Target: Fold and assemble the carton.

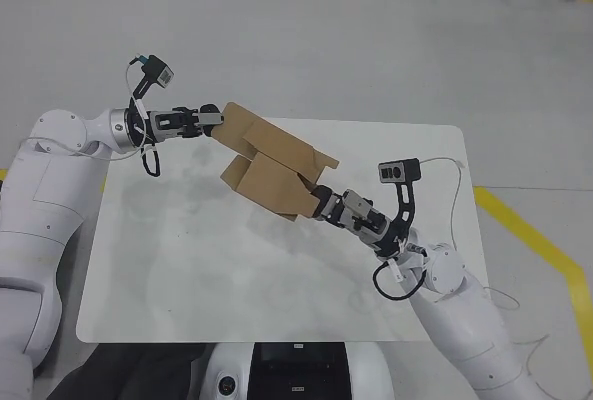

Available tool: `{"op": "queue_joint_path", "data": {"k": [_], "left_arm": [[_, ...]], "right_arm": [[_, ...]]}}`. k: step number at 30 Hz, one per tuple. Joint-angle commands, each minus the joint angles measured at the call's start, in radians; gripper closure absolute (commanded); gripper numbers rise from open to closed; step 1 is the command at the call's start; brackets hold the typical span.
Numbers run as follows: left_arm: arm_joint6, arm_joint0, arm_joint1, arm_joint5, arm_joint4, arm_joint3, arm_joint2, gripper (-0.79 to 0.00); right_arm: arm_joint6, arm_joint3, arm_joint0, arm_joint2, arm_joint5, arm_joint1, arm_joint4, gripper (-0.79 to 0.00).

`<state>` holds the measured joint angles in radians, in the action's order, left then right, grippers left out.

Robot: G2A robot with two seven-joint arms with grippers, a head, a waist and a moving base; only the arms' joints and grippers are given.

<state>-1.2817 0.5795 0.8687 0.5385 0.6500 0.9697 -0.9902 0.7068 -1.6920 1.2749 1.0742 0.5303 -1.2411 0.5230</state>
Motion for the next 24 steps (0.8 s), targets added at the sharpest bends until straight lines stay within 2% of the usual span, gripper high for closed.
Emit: {"op": "queue_joint_path", "data": {"k": [1, 8, 13, 16, 21, 24], "left_arm": [[0.000, 0.000, 0.000, 0.000, 0.000, 0.000, 0.000, 0.000], [0.000, 0.000, 0.000, 0.000, 0.000, 0.000, 0.000, 0.000], [0.000, 0.000, 0.000, 0.000, 0.000, 0.000, 0.000, 0.000], [0.000, 0.000, 0.000, 0.000, 0.000, 0.000, 0.000, 0.000], [0.000, 0.000, 0.000, 0.000, 0.000, 0.000, 0.000, 0.000], [0.000, 0.000, 0.000, 0.000, 0.000, 0.000, 0.000, 0.000]], "right_arm": [[-0.003, 0.016, -0.008, -0.010, -0.011, -0.003, -0.001, -0.785], [-0.017, 0.053, -0.033, -0.057, -0.016, -0.017, 0.016, -0.785], [-0.026, 0.062, -0.042, -0.076, -0.022, -0.022, -0.035, -0.779], [-0.040, 0.067, -0.041, -0.078, -0.030, -0.023, -0.073, -0.723], [-0.060, 0.068, -0.035, -0.076, -0.054, -0.022, -0.130, -0.563], [-0.070, 0.066, -0.034, -0.075, -0.068, -0.022, -0.168, -0.520]]}}
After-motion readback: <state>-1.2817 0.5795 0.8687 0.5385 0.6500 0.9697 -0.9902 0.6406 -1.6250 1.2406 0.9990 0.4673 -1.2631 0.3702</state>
